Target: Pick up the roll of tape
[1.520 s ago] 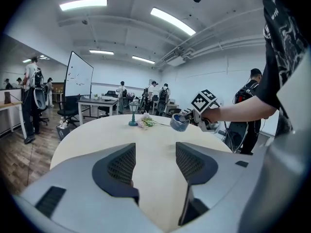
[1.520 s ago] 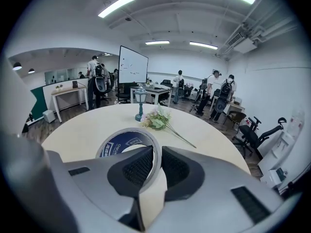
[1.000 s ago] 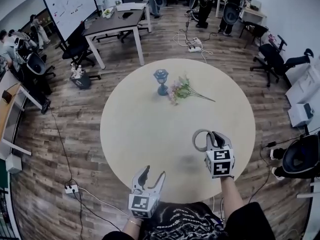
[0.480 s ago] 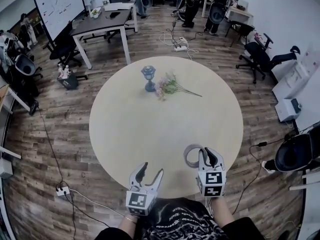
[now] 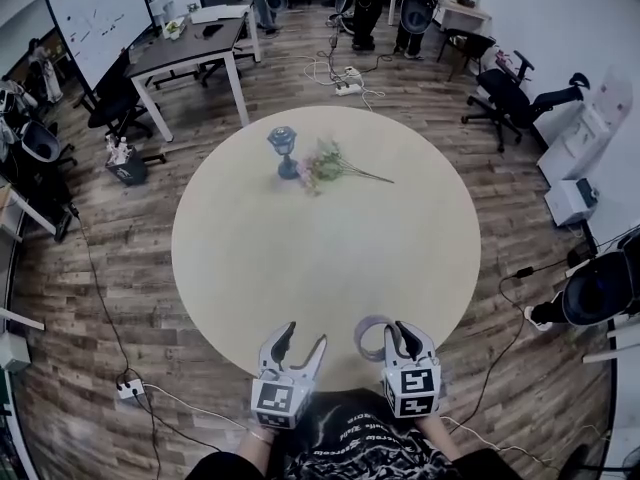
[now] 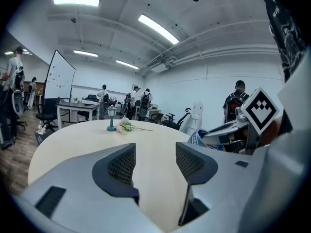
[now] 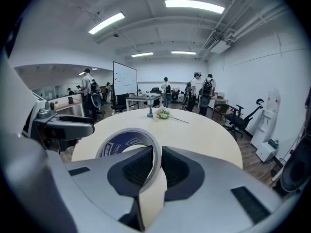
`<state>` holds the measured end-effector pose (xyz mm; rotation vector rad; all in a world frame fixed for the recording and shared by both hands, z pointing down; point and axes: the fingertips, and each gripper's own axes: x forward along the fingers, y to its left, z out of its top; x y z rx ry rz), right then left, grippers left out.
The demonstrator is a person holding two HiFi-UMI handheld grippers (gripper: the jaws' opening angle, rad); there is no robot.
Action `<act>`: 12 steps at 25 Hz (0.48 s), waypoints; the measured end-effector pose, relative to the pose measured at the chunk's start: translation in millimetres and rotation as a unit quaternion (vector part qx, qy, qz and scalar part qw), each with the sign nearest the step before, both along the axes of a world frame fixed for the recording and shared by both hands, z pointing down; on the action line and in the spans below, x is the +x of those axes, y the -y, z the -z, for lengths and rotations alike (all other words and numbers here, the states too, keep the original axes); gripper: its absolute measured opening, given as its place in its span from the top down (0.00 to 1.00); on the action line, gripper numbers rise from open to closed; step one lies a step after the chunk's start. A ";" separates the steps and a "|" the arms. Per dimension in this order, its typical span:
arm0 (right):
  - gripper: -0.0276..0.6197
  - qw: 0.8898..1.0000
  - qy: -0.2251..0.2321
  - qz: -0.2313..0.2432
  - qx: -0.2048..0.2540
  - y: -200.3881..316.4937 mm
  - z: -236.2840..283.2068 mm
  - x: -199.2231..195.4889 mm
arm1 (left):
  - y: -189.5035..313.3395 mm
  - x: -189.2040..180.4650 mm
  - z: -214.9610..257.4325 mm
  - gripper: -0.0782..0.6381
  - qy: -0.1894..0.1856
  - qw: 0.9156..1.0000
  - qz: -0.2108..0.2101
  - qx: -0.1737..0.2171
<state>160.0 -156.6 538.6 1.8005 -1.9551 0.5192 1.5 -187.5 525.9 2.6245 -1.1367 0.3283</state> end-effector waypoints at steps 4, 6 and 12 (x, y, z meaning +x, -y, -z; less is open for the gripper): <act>0.86 1.000 0.001 0.007 0.006 3.5 0.8 -2.8 | -1.8 0.3 -2.5 0.50 0.011 1.000 -0.004 -0.003; 0.86 1.000 0.003 0.011 0.008 5.6 2.1 -5.4 | -2.7 1.6 -1.4 0.52 0.016 1.000 -0.007 0.000; 0.86 1.000 0.006 0.026 0.015 14.1 4.8 -17.1 | 1.9 2.5 -4.4 0.82 0.043 0.999 0.001 0.006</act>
